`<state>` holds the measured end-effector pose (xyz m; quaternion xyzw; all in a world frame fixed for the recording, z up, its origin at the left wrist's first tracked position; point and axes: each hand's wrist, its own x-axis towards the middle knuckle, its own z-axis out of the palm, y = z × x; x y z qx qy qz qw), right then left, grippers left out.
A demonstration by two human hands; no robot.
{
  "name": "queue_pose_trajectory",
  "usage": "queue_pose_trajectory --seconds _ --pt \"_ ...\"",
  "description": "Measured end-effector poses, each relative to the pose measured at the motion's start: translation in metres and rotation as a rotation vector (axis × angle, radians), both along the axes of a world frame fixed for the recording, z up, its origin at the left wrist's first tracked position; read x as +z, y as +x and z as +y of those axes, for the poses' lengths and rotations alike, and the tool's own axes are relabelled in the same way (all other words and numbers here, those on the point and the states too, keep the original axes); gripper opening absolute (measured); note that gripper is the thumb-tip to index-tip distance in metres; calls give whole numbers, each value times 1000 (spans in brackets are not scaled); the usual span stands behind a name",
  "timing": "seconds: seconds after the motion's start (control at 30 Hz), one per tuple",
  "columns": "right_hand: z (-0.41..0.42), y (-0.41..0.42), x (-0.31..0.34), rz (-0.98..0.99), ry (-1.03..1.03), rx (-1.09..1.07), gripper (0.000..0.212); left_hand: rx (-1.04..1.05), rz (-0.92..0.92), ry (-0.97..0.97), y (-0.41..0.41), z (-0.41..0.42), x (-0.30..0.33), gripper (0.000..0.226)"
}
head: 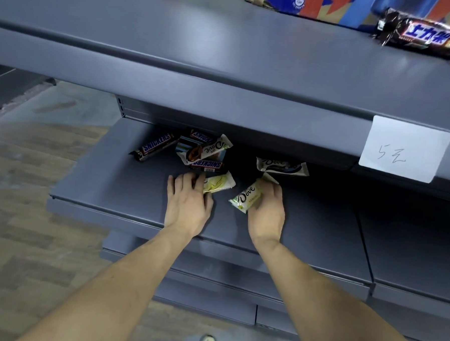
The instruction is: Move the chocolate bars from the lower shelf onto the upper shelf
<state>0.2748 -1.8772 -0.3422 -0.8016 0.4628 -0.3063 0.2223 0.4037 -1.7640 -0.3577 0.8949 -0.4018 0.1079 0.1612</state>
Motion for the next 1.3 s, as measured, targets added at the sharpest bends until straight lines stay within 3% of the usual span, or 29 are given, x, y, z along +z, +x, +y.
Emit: queue_pose_trajectory --seconds 0.1,0.23,0.4,0.53,0.83,0.97,1.3 --pt "-2 3 -9 226 -159 48 63 -3 -11 -21 0 0 -2 48" --pt "-4 7 -14 370 -176 123 56 -3 9 -29 -1 0 -1 44" --pt "-2 9 -12 391 -170 105 57 31 21 -6 -3 0 2 38" --pt "0 8 -12 336 -207 78 53 -8 4 136 2 -1 17 40" --pt "8 6 -5 462 -278 102 38 -31 252 346 16 11 68 35" --pt "15 -1 14 488 -224 190 43 -42 220 390 18 25 84 37" --pt "52 -44 89 439 -375 233 50 -111 -42 359 -5 62 141 36"
